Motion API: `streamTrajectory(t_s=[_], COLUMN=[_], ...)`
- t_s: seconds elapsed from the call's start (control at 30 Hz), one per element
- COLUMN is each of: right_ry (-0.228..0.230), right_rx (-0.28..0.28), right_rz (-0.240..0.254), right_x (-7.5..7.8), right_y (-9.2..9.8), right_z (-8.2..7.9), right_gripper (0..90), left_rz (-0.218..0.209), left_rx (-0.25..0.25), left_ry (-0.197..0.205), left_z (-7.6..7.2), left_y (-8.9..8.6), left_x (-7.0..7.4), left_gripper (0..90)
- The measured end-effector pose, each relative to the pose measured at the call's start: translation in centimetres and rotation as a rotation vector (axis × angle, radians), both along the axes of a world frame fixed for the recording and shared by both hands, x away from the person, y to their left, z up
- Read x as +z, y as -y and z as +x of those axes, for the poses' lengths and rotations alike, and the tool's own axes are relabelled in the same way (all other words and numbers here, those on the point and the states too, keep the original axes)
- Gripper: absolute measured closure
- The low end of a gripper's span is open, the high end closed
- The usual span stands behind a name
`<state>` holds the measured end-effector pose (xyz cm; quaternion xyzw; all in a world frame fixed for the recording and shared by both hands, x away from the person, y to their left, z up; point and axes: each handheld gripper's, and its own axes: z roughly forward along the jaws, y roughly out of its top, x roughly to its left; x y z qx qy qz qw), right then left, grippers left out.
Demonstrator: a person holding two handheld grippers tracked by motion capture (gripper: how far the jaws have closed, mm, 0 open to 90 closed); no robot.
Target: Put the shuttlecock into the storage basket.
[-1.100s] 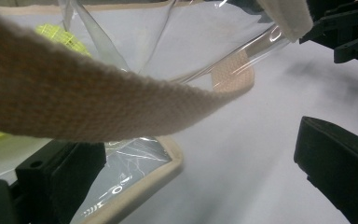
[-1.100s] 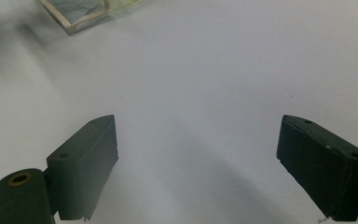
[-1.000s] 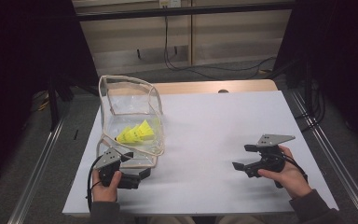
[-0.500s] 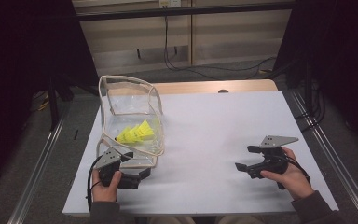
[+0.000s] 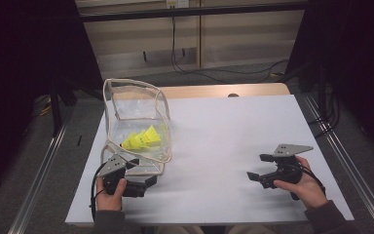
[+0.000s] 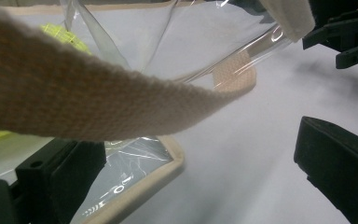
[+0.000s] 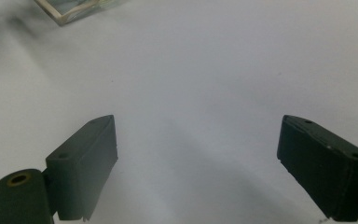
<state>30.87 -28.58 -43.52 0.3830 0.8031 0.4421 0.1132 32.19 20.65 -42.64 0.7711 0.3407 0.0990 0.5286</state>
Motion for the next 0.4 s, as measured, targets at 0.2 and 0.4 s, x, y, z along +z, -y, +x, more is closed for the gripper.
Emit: streamTrajectory(t_s=[0.2,0.4], right_ry=[0.002,0.016], right_rx=[-0.008,-0.01], right_rz=[0.01,0.011], right_x=[-0.14,-0.01], right_y=[0.44,0.65], right_z=[-0.21,-0.43], right_gripper=[11.4,11.0], left_rz=[-0.001,-0.002], left_rx=[0.001,0.003], left_ry=[0.0,0.001], left_z=[0.01,0.03], left_y=[-0.03,-0.02], left_x=[0.01,0.01], left_gripper=[2.0,2.0])
